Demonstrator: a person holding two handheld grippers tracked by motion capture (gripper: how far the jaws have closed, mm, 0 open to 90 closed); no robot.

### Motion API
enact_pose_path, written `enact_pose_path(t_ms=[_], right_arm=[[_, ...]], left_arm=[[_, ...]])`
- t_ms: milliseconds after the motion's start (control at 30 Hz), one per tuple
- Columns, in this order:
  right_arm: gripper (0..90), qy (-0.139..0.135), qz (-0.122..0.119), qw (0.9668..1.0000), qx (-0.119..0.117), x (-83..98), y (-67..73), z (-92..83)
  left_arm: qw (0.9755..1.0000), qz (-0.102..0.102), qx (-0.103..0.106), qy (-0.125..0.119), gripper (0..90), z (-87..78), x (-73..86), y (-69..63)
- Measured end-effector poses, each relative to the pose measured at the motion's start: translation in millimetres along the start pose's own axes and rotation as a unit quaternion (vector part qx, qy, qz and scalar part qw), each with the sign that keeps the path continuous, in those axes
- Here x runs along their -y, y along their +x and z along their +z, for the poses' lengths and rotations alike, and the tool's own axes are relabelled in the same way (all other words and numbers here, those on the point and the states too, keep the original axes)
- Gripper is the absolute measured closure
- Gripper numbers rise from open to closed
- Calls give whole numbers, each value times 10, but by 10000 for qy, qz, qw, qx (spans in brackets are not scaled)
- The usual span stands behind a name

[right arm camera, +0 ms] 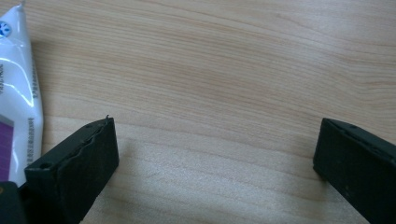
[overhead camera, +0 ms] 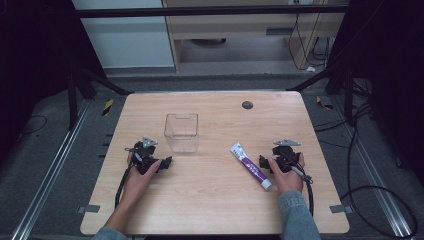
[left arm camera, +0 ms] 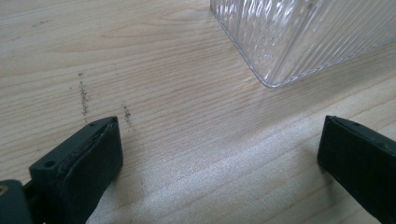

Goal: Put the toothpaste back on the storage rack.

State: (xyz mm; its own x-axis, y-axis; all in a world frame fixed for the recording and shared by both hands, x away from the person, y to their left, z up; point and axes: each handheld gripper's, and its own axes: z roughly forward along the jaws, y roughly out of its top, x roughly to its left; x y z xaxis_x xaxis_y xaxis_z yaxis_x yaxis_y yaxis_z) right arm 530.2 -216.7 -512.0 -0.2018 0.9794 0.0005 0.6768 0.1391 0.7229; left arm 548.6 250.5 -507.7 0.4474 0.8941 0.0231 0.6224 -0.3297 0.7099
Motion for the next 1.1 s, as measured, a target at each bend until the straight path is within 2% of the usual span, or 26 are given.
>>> enact_pose_path(t_ms=[200,267,300,333,367,400,433,467,500,633,667,700,733,767,900,1100], right_arm=[[6,-6,109,9999,57,-13,-12,10],[19,-6,56,10000,52,-10,-18,7],[68,17,13,10000,49,-16,-24,-7],[113,-23,-125,9999,100,-50,-7,-105],[113,-23,-125,9999,100,-50,-7,-105],[132,-226,-265,9994,-34,-95,26,-264],[132,-226,-265,9994,-34,-95,26,-264],[129,-275,-317,9990,-128,-118,48,-348],[152,-295,-492,9981,-206,-150,108,-498],[191,-92,-860,9951,-474,-148,237,-662],[191,-92,-860,9951,-474,-148,237,-662],[213,-39,-960,9940,-516,-142,266,-680],[272,75,-1096,9913,-719,-130,324,-693],[275,153,-1138,9900,-821,-126,352,-690],[312,305,-1281,9874,-881,-125,440,-644],[303,452,-1391,9849,-928,-207,553,-588]], left_arm=[[10000,-12,2,-9,0,2,0,-2],[10000,-14,3,-6,0,2,-1,-1],[10000,-16,4,-7,0,2,-1,-1],[10000,-18,5,-6,0,2,-1,-2],[10000,-18,5,-6,0,2,-1,-2],[10000,-19,4,-7,0,2,0,-2],[10000,-19,4,-7,0,2,0,-2],[10000,-14,6,-1,0,2,-1,-2],[10000,-17,3,-5,0,2,0,-2],[10000,-21,1,-8,0,2,0,-3],[10000,-21,1,-8,0,2,0,-3],[10000,-18,2,-4,0,1,0,-3],[10000,-24,-3,-9,0,1,1,-4],[10000,-27,-8,-8,0,0,1,-4],[10000,-27,-8,-7,0,1,1,-4],[10000,-25,-3,-6,0,0,1,-4]])
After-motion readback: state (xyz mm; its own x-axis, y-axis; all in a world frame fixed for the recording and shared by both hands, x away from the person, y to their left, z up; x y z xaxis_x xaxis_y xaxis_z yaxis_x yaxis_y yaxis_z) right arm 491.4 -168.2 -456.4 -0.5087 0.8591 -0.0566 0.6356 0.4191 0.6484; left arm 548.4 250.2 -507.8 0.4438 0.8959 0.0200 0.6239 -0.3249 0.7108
